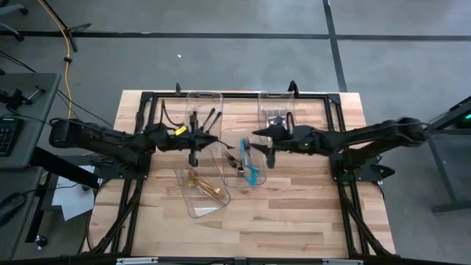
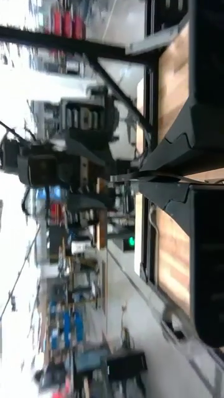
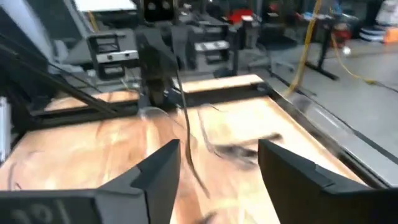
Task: Sort silverware by color (type)
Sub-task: Put the black fork into the top left transparent bin
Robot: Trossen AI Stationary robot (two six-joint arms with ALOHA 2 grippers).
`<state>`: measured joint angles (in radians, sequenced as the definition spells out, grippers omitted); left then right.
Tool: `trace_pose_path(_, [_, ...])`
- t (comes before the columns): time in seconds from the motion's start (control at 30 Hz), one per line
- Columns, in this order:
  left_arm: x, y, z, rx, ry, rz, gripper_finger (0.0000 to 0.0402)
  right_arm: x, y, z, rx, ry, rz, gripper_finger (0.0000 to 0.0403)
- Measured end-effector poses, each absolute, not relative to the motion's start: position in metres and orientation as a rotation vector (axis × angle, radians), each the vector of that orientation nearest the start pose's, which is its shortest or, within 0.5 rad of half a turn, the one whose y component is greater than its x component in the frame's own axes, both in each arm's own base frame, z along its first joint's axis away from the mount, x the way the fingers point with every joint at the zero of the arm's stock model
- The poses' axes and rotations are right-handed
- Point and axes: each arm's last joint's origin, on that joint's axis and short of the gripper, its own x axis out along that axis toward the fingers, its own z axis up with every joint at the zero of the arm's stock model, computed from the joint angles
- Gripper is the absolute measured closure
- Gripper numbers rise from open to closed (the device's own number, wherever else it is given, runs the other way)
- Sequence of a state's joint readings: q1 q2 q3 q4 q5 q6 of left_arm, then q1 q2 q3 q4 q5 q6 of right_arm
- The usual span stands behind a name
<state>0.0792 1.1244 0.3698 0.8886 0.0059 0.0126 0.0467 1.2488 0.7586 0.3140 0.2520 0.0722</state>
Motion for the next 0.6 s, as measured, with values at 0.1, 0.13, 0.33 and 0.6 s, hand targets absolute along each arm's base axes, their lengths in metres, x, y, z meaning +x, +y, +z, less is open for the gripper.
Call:
trace_pose_path(0.1, [0.206,0.018,0.231,0.034,-0.187,0.121,0.04,0.256,0.005,0.281,0.074,0.206,-0.238,0.0184])
trace_pose_path(0.13, [0.202,0.017,0.232,0.039,-0.21,0.124,0.04,0.25,0.006,0.282,0.077,0.21,-0.246,0.0183])
trace_pose_path(0.33, [0.173,0.015,0.234,0.043,-0.296,0.126,0.0401,0.214,0.016,0.27,0.072,0.196,-0.3,0.0182])
trace_pose_path(0.6, [0.155,0.014,0.231,0.059,-0.344,0.15,0.0401,0.177,0.021,0.221,0.185,0.044,-0.368,0.0182])
